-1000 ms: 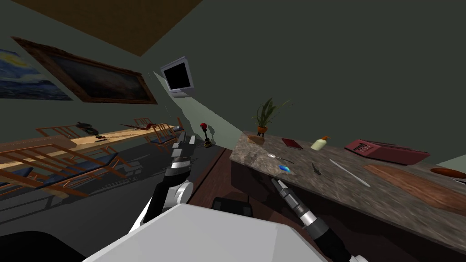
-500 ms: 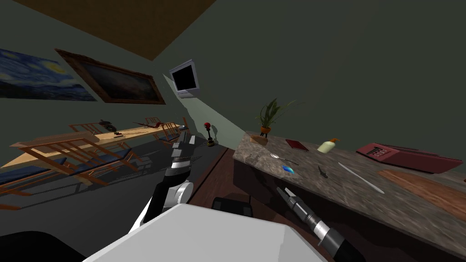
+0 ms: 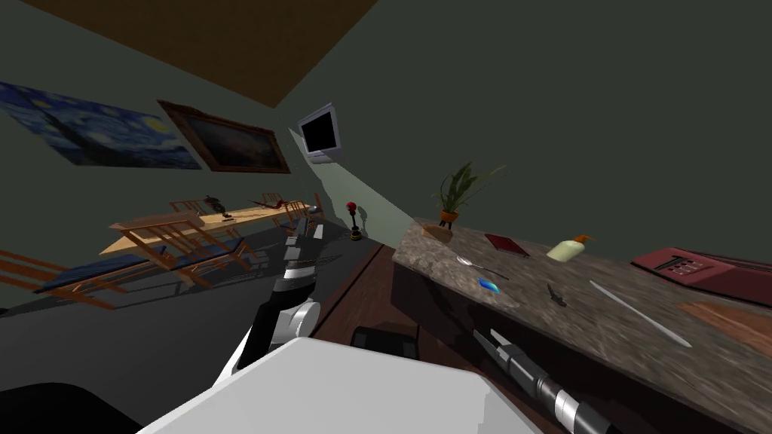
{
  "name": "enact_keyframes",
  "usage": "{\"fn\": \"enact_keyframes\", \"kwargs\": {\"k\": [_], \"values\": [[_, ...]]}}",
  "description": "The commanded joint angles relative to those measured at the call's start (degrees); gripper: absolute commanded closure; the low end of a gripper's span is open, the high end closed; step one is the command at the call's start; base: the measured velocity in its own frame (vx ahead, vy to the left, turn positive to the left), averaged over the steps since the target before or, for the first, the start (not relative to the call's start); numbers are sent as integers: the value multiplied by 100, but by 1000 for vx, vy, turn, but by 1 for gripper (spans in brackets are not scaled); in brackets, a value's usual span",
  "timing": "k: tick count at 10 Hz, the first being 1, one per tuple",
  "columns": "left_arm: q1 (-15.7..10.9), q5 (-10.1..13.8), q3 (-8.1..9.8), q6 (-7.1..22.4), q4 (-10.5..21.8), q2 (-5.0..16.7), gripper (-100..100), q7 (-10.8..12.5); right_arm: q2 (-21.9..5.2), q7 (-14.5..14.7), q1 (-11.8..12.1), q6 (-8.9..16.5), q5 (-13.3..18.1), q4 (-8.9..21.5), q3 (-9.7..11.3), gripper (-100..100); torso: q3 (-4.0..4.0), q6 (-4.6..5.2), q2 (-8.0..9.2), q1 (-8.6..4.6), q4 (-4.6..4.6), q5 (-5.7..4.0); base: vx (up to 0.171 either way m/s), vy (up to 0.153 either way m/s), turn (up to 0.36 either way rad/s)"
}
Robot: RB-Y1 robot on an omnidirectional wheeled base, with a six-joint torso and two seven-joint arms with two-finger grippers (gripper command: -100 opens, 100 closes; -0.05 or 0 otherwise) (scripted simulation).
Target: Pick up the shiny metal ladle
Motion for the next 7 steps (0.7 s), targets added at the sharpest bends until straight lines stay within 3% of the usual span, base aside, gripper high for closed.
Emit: {"fn": "enact_keyframes", "kwargs": {"k": [1, 4, 7], "values": [[0, 0, 0, 0, 0, 0, 0, 0, -194, 31, 32, -38, 56, 185, -11, -100, 0, 0, 0, 0, 0, 0, -41, 29, 92], [1, 0, 1, 0, 0, 0, 0, 0, -718, 168, 162, -126, 312, 703, -5, -100, -2, 4, -4, -4, 0, 0, -36, 31, 157], [0, 0, 0, 0, 0, 0, 0, 0, -1017, 236, 221, -167, 440, 1025, 0, -100, -4, 0, -7, -5, -1, -1, -29, 23, 129]]}}
